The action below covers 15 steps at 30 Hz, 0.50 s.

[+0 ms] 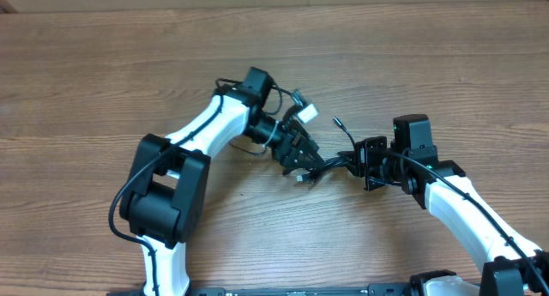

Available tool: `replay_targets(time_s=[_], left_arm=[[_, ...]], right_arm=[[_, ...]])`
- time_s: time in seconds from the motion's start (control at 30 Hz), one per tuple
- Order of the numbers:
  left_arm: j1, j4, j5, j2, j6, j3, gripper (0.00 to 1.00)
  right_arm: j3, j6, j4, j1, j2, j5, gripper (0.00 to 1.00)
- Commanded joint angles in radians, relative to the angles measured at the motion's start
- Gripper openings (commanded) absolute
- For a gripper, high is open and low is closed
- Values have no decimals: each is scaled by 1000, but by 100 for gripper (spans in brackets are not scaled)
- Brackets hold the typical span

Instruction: Untangle cables

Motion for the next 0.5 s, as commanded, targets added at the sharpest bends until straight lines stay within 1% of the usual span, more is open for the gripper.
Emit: replay_targets(time_s=[0.0, 0.07, 0.1, 0.17, 0.2, 0.27, 0.3, 0.37, 0.4, 0.47], left_arm=[[-28, 6, -94, 6, 41, 21, 72], [-35, 10, -122, 6, 40, 21, 64], [-36, 11, -127, 6, 40, 21, 53], [-36, 14, -127, 6, 37, 21, 42], [-33, 14, -127, 6, 37, 21, 39], [-27, 16, -128, 6, 37, 21, 38], [-25, 17, -127, 6, 37, 21, 33], [-19, 21, -127, 6, 37, 21, 11], [-16, 21, -127, 6, 37, 21, 4], [-10, 24, -127, 6, 23, 21, 4]], right_arm=[[17, 18, 8, 1, 0, -27, 4], [17, 17, 8, 1, 0, -27, 4], [17, 17, 8, 1, 0, -26, 4], [17, 17, 8, 1, 0, -26, 4], [17, 17, 8, 1, 0, -25, 4], [17, 17, 8, 1, 0, -23, 4], [17, 17, 8, 1, 0, -23, 4], [17, 17, 8, 1, 0, -21, 4], [17, 17, 8, 1, 0, -18, 4], [17, 16, 8, 1, 0, -13, 4]])
